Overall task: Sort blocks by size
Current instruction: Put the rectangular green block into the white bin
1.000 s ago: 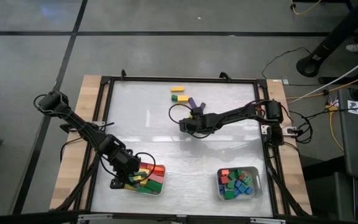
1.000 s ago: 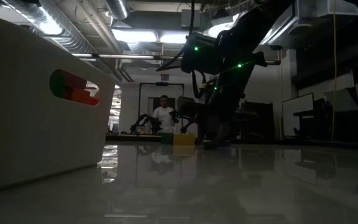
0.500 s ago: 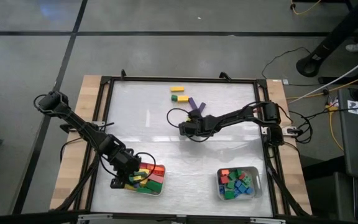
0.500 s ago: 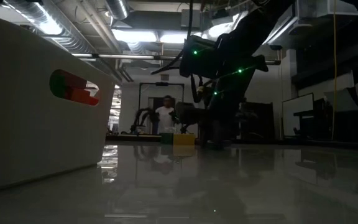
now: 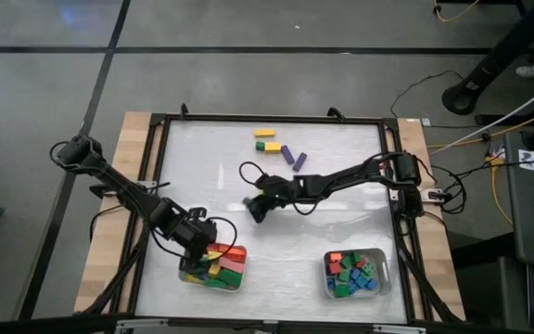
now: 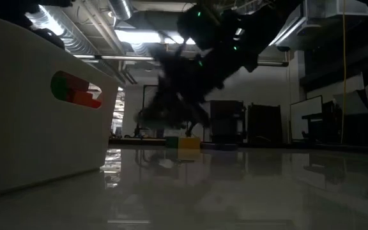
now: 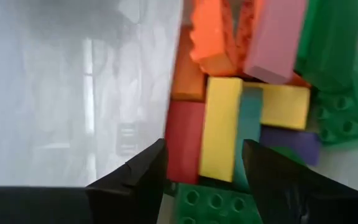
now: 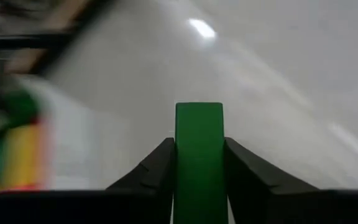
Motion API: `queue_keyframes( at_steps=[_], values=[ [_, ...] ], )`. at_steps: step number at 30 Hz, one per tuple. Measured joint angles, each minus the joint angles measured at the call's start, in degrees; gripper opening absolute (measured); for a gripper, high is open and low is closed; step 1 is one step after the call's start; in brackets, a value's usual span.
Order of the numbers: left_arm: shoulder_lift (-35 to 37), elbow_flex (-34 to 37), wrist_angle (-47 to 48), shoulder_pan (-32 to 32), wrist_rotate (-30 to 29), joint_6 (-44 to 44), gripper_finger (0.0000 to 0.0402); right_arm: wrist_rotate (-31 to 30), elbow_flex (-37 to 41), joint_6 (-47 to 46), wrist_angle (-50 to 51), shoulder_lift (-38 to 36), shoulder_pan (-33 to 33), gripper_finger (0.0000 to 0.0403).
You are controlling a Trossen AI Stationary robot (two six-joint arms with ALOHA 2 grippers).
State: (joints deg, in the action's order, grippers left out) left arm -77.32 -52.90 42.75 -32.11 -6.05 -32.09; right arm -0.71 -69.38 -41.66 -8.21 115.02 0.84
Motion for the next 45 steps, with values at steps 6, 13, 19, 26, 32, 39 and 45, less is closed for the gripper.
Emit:
queue_keyframes(
  at_steps=[6, 13, 19, 26, 32, 39, 45],
  values=[
    [1.4, 0.0, 0.4, 1.2, -0.9, 2.3, 0.0194, 11.8, 0.0, 1.5, -18.0, 0.0, 1.3, 0.0102],
    [7.2, 0.0, 6.2, 3.2, -13.6, 2.4, 0.0194, 12.6, 0.0, 4.5, -25.7, 0.0, 7.9, 0.0111],
    [11.0, 0.0, 7.4, 6.5, -27.4, 2.2, 0.0194, 4.2, 0.0, 12.5, -25.8, 0.0, 14.3, 0.0109],
    [11.3, 0.0, 3.7, 10.3, -28.4, 2.0, 0.0194, -6.6, -0.1, 18.3, -28.1, 1.8, 17.8, 0.011],
    [11.2, 0.0, 0.0, 10.9, -28.3, 2.1, 0.0194, -8.3, -2.5, 21.0, -28.1, 3.5, 17.9, 0.0109],
    [11.2, 0.0, -0.2, 10.9, -28.3, 1.9, 0.0194, -5.3, -6.0, 21.2, -28.2, 7.4, 17.9, 0.0109],
    [11.2, 0.0, -0.2, 10.9, -28.3, 1.9, 0.0194, -5.1, -7.5, 21.2, -28.1, 10.1, 17.9, 0.012]
  ],
)
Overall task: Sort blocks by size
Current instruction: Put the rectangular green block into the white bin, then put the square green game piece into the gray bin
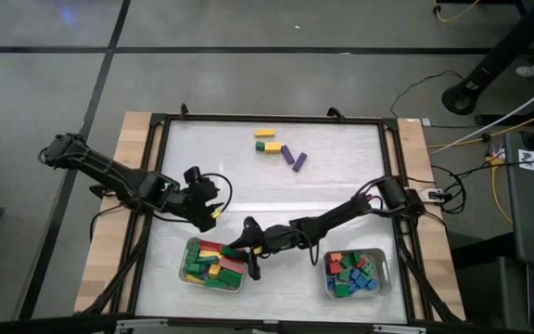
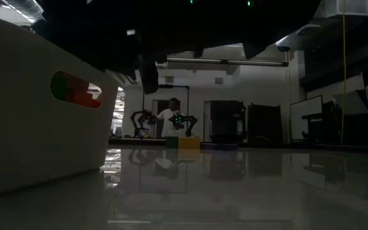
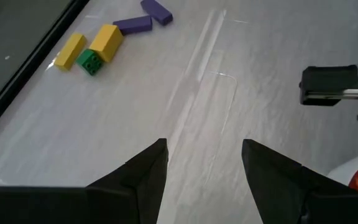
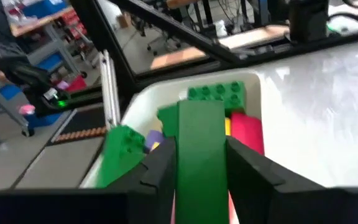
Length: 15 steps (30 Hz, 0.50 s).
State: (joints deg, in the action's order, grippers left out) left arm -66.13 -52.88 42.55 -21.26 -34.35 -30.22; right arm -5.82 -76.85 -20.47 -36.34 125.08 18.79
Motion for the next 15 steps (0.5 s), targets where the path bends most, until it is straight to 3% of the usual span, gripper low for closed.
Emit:
queue_keyframes(
  at_steps=[6, 15],
  values=[
    [0.0, 0.0, 0.0, 0.0, 0.0, 0.0, 0.0194, 0.0, 0.0, -0.3, 1.6, 0.8, 0.0, 0.015],
    [0.0, 0.0, -0.1, 0.0, 0.0, 0.0, 0.0194, 6.5, 0.0, 0.1, 2.1, 0.7, -0.1, 0.0166]
  ],
)
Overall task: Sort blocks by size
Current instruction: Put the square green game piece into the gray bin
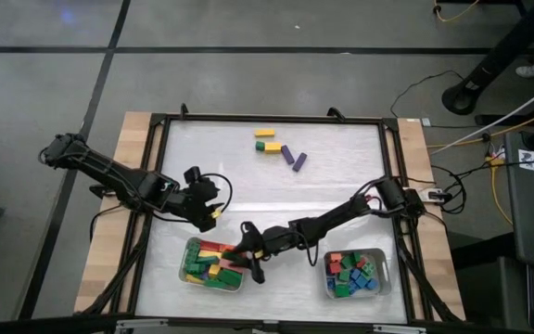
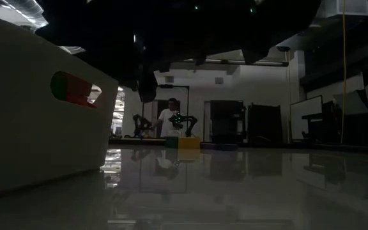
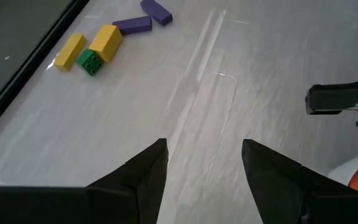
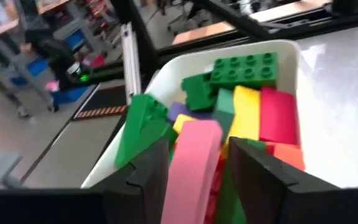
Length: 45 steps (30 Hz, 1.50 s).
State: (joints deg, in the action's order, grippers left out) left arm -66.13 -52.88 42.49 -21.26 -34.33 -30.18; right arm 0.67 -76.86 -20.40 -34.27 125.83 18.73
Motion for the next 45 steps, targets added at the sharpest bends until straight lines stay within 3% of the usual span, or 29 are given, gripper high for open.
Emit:
queue_keyframes(
  at_steps=[4, 9, 16, 25, 28, 31, 37, 41, 45],
  values=[
    [0.0, 0.0, -1.4, 0.0, 0.0, 0.4, 0.0194, 2.7, 0.1, 4.1, 4.2, -2.3, -0.8, 0.0167],
    [0.0, 0.0, -5.8, 1.4, -2.6, 2.6, 0.0194, 2.1, 0.0, 9.9, 22.3, -9.8, -2.8, 0.0167],
    [-0.5, 0.0, -13.5, 11.3, -3.6, 8.6, 0.0194, -8.2, 0.0, 13.4, 47.7, -22.0, -4.9, 0.0167],
    [-8.8, 0.0, -27.1, 31.2, 9.4, 15.8, 0.0194, -23.9, 0.0, 13.7, 73.2, -35.5, -5.7, 0.0168],
    [-13.2, 0.0, -32.2, 36.7, 11.4, 16.2, 0.0194, -26.7, 0.0, 13.7, 79.0, -38.9, -5.7, 0.0168],
    [-17.6, 0.0, -36.4, 41.3, 13.2, 18.8, 0.0194, -27.1, 0.0, 13.7, 84.4, -41.3, -5.7, 0.0168],
    [-25.4, 0.0, -43.4, 46.6, 23.3, 39.5, 0.0194, -27.1, 0.2, 13.7, 96.1, -43.0, -5.7, 0.0168],
    [-29.3, 0.0, -45.7, 47.3, 28.1, 48.2, 0.0194, -26.8, 2.9, 13.7, 97.5, -43.1, -5.7, 0.0168],
    [-31.6, 0.0, -46.5, 47.1, 28.6, 53.6, 0.0194, -25.4, 7.6, 13.6, 96.9, -43.1, -5.6, 0.0168]
  ],
)
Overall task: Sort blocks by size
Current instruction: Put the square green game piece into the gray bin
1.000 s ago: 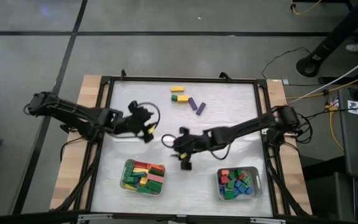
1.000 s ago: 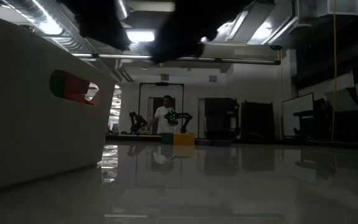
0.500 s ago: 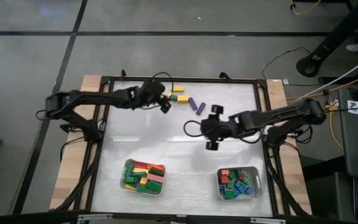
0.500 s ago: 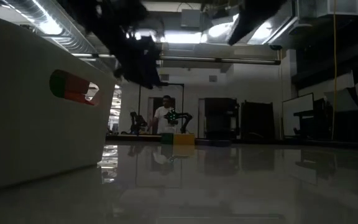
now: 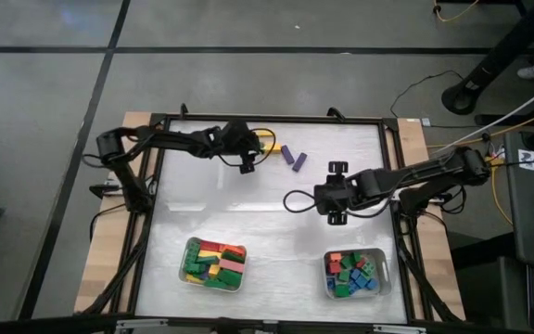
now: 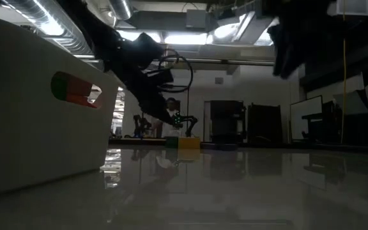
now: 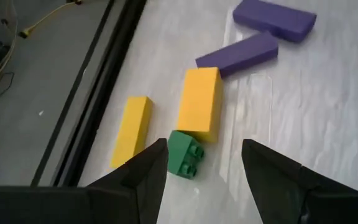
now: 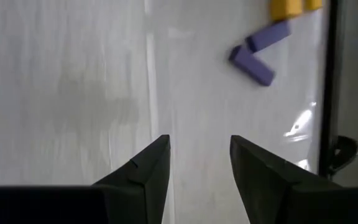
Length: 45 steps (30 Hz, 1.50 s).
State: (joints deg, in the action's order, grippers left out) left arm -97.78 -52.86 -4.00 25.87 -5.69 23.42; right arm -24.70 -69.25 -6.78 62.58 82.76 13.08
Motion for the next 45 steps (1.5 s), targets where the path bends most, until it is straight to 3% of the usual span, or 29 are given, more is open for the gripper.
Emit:
queue_keyframes(
  at_steps=[7, 13, 22, 33, 36, 43, 45],
  values=[
    [-2.6, 0.0, -0.3, 0.4, 1.5, 3.8, 0.0194, 0.8, 9.0, -0.1, -7.2, 0.0, 0.0, 0.0168],
    [-5.4, 0.0, -5.9, 1.8, 1.5, 3.8, 0.0194, 6.6, 13.5, -0.2, -13.2, 0.0, 0.0, 0.0168],
    [-9.4, -2.8, -6.4, 3.6, 3.3, 3.7, 0.0194, 7.8, 14.6, -0.2, -13.8, 0.0, 0.0, 0.0168],
    [-12.1, -5.1, -0.4, 6.2, 6.6, 2.5, 0.0194, 7.8, 14.6, -0.1, -13.6, 0.0, 0.0, 0.0168],
    [-12.1, -5.1, -0.6, 6.2, 7.0, 2.4, 0.0177, 7.8, 14.6, 0.0, -13.6, 0.1, 0.0, 0.0168],
    [-12.1, -5.2, -1.2, 6.0, 7.0, 3.2, 0.0084, 7.8, 14.6, 0.1, -13.6, 0.1, 0.0, 0.0168],
    [-12.1, -5.2, -1.2, 6.0, 7.0, 1.7, 0.0081, 7.8, 14.6, 0.1, -13.6, 0.1, 0.0, 0.0168]
  ],
)
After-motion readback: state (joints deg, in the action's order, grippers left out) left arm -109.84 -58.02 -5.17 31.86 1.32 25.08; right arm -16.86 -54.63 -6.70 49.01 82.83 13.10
